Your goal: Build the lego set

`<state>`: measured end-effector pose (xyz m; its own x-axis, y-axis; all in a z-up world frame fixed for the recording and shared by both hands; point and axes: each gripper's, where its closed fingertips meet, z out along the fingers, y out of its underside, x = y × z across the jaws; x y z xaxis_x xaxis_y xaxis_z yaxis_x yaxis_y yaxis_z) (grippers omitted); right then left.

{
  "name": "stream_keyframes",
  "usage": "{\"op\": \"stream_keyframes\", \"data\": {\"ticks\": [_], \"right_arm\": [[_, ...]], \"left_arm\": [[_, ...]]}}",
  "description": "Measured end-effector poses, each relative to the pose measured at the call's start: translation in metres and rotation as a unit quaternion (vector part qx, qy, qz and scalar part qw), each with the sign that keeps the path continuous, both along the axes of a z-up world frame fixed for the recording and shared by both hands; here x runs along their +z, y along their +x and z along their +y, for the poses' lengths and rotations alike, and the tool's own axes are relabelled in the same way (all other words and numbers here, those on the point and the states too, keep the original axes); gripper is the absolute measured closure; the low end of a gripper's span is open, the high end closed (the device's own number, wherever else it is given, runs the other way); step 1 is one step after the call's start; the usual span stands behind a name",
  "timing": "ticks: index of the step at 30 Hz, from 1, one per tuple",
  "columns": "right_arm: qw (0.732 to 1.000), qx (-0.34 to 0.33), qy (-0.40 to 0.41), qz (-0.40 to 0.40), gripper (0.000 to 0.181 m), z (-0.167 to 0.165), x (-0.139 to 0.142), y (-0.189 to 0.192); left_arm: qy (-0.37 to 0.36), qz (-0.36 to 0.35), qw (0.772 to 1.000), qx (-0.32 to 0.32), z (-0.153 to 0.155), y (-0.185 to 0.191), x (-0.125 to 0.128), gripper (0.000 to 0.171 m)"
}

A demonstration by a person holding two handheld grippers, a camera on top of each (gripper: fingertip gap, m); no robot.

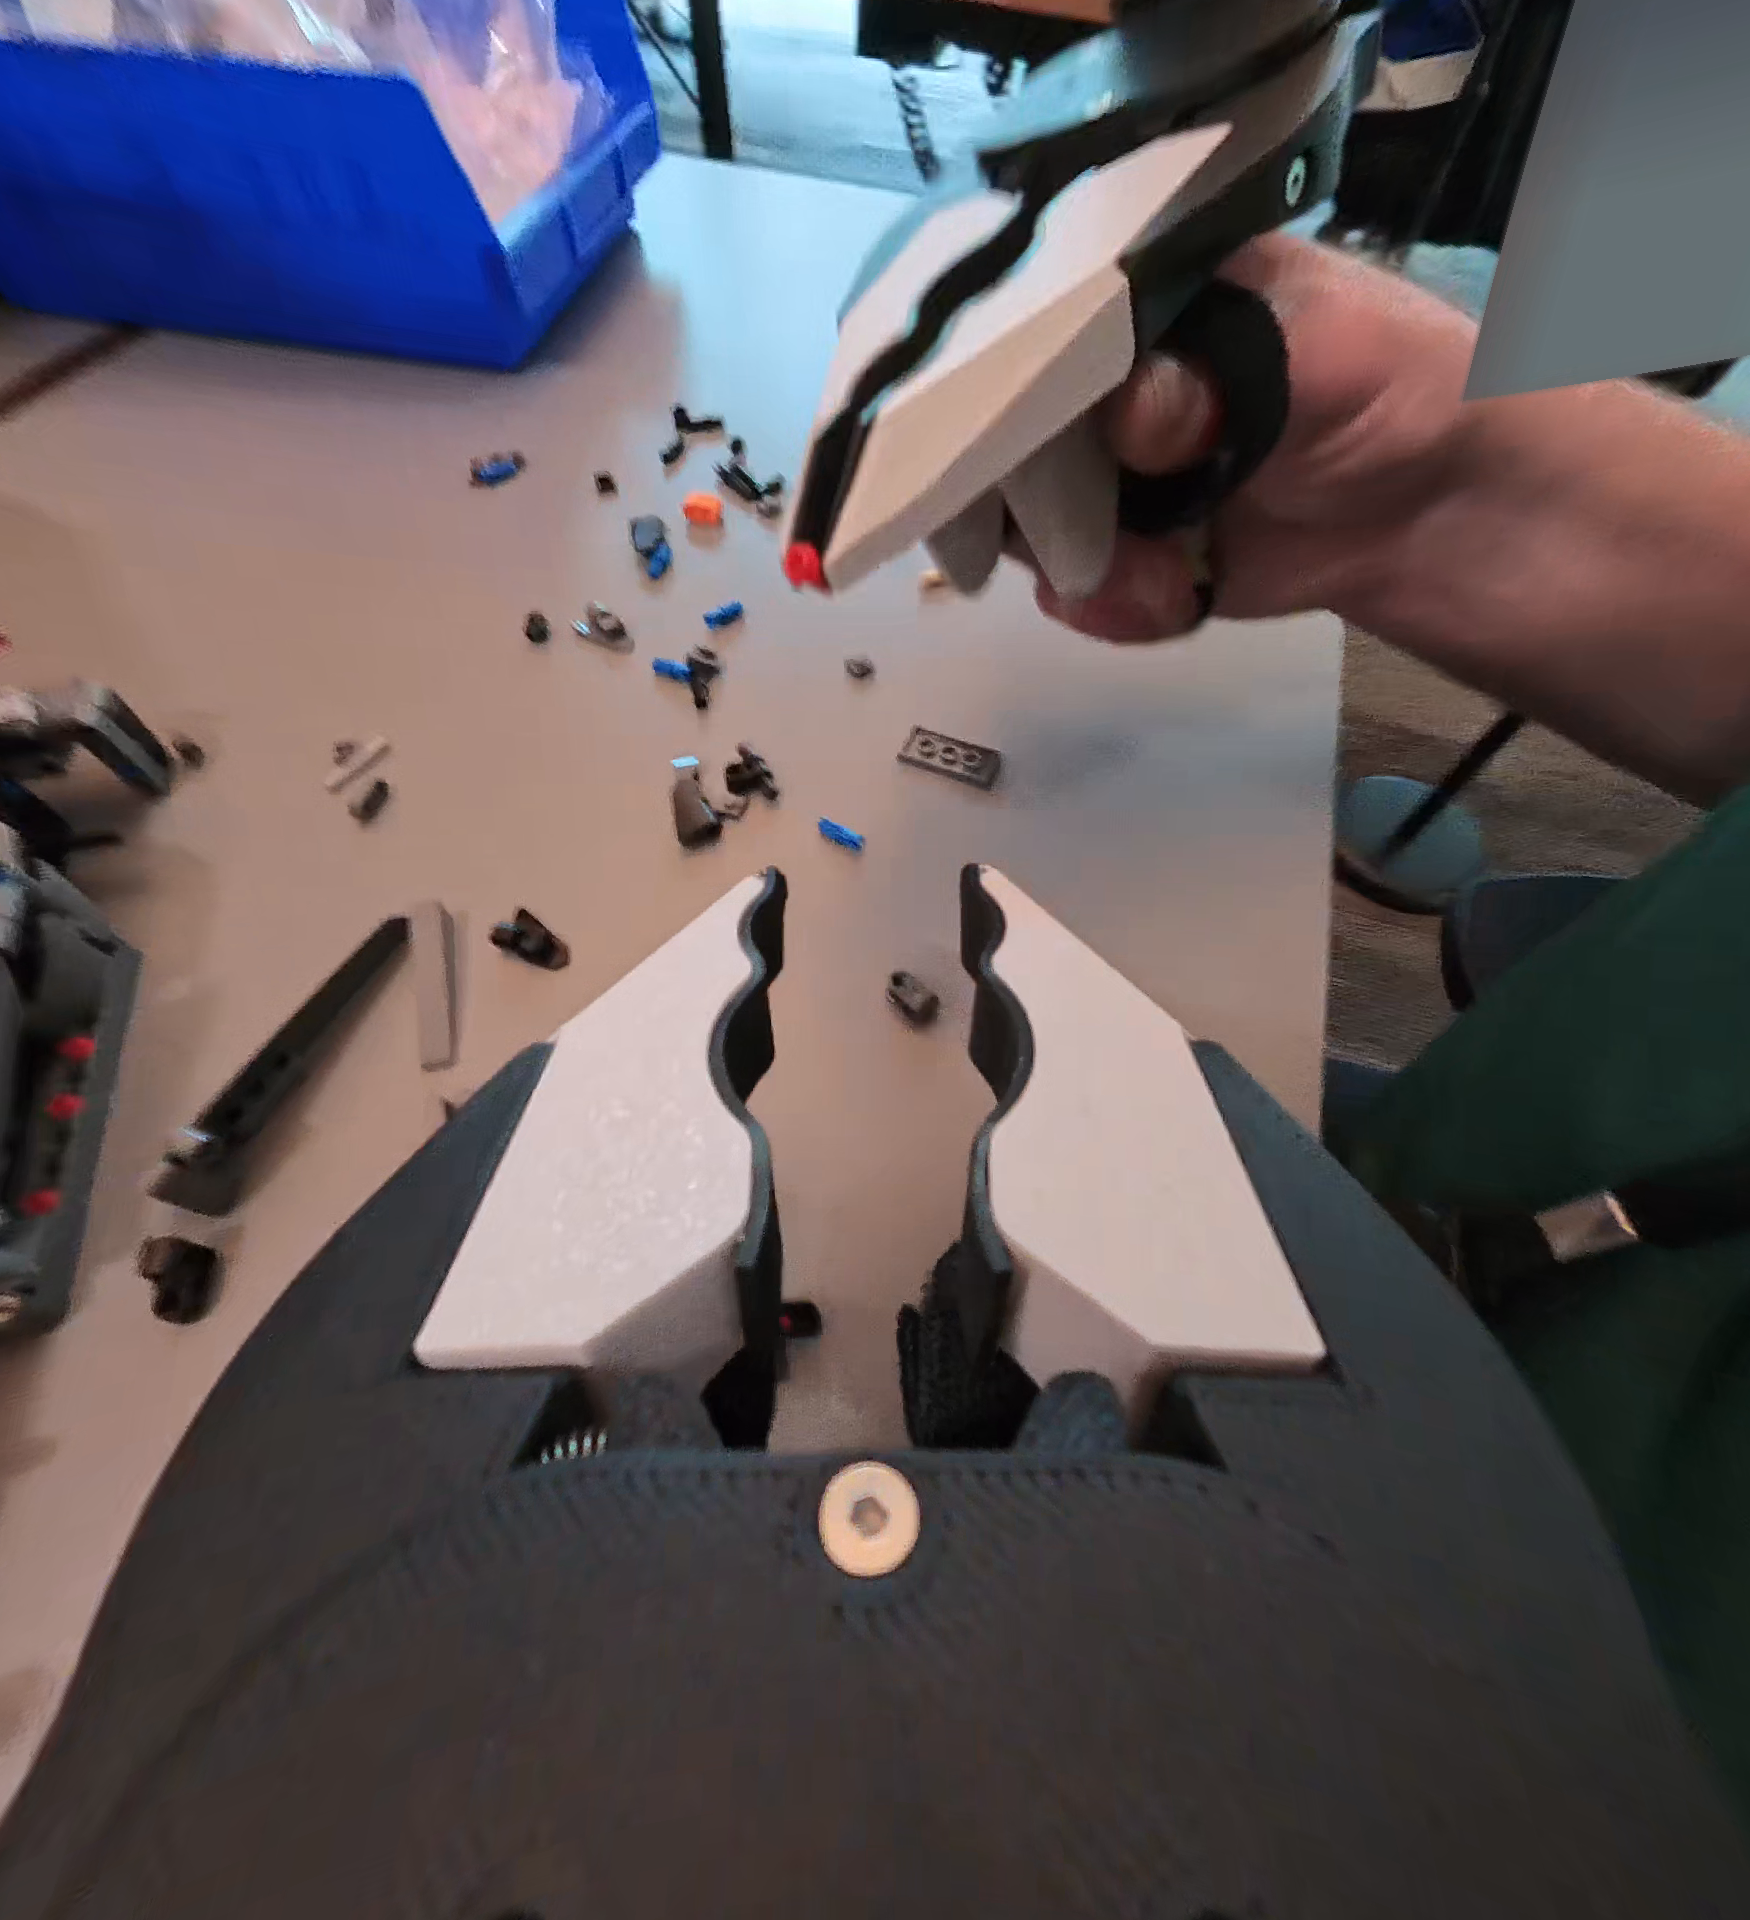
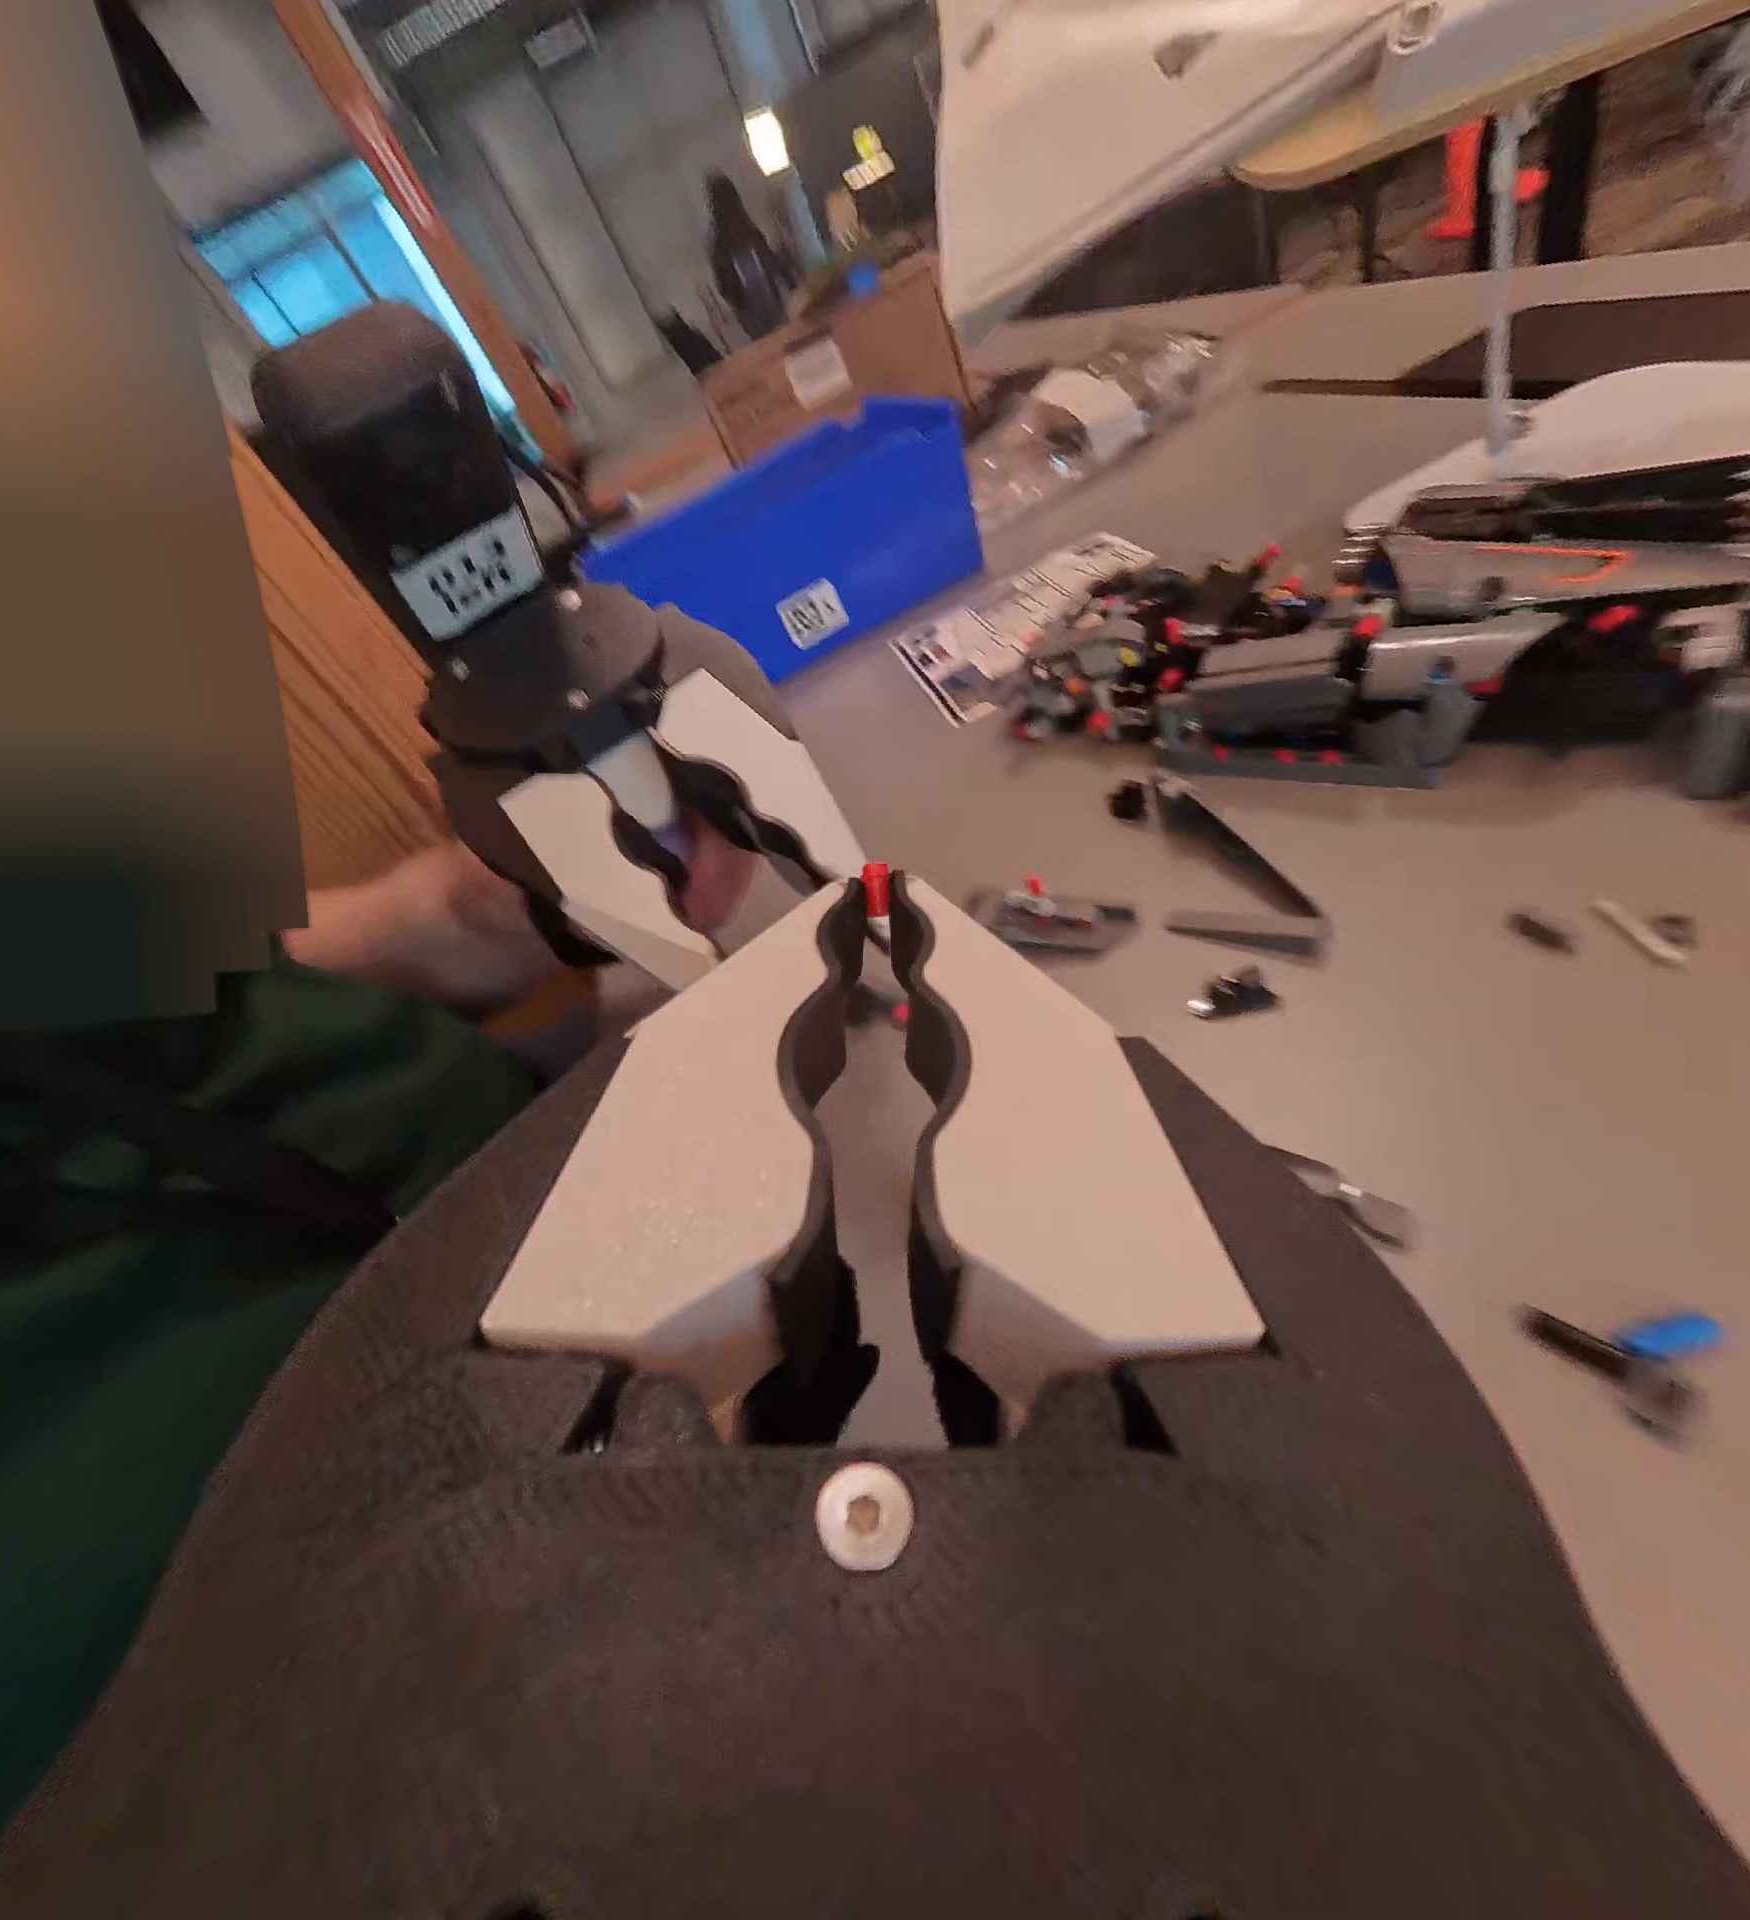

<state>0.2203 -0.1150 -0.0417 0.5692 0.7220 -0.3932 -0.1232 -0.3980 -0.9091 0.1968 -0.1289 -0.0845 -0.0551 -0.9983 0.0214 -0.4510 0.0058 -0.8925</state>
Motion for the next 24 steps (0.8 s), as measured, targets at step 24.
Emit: {"op": "stream_keyframes", "data": {"ticks": [24], "right_arm": [[0.993, -0.026, -0.094, -0.063, 0.180, -0.023, -0.060, 0.003]], "left_arm": [[0.111, 0.096, 0.989, 0.023, -0.003, -0.024, -0.028, 0.139]]}}
